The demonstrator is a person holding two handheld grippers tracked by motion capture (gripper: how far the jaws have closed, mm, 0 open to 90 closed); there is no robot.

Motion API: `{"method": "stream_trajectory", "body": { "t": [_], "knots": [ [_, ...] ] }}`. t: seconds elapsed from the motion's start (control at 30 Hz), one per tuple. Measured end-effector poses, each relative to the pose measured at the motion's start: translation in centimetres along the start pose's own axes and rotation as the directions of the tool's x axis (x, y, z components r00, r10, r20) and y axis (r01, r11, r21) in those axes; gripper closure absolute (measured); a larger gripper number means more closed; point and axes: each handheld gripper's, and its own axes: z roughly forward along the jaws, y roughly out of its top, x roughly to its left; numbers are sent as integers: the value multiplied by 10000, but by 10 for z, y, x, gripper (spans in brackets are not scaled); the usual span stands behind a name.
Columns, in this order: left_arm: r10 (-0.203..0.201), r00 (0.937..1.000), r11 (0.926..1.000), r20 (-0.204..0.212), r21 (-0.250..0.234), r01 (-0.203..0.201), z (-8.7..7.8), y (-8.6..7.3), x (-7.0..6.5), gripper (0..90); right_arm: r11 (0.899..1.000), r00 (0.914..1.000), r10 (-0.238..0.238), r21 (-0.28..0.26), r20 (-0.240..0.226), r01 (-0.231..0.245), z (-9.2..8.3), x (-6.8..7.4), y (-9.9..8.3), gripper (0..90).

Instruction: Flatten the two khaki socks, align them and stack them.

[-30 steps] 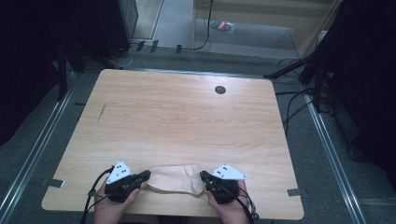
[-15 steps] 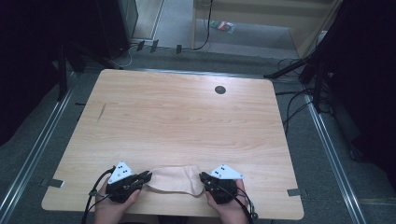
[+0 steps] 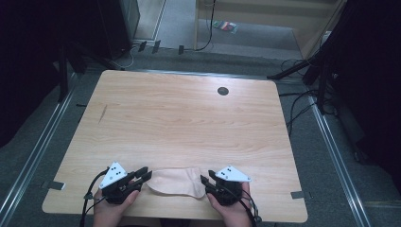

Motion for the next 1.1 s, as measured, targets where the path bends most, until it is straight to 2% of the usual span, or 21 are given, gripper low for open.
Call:
{"method": "stream_trajectory", "body": {
  "t": [0.13,0.27,0.33,0.43,0.5,0.6,0.7,0.8,0.97,1.03,1.1],
  "knots": [
    [-277,9993,9992,263,296,269,5,6,2,899,9991,9970,204,-358,-743,-231,4,19,4,888],
    [-266,9972,9991,704,347,242,7,13,-2,900,9999,9886,-110,-14,-1502,109,27,52,7,900],
    [-175,9981,9979,589,628,138,11,14,-3,900,9993,9833,-328,136,-1791,358,38,69,9,900],
    [-639,9971,9931,414,1015,594,18,11,2,900,9972,9783,-530,409,-2004,624,55,89,8,900],
    [-708,9970,9898,321,1259,663,22,9,6,900,9965,9785,-485,564,-2003,609,64,98,7,900],
    [-739,9971,9862,204,1500,700,27,7,8,900,9958,9782,-551,605,-2003,685,74,106,5,900],
    [-712,9974,9829,57,1704,692,30,5,8,900,9904,9753,-948,800,-1998,1126,80,112,1,900],
    [-769,9970,9818,23,1746,753,32,4,10,900,9846,9729,-1082,1129,-2044,1332,85,113,-4,900],
    [-740,9971,9790,-178,1890,760,32,1,14,900,9805,9678,-1468,989,-2046,1696,85,114,-7,900],
    [-585,9976,9785,-360,1958,644,30,0,15,900,9828,9708,-1297,1037,-2018,1529,84,113,-7,900],
    [-571,9969,9759,-534,2079,670,27,-1,19,900,9812,9724,-1422,1035,-1850,1631,84,116,-8,900]
  ]
}}
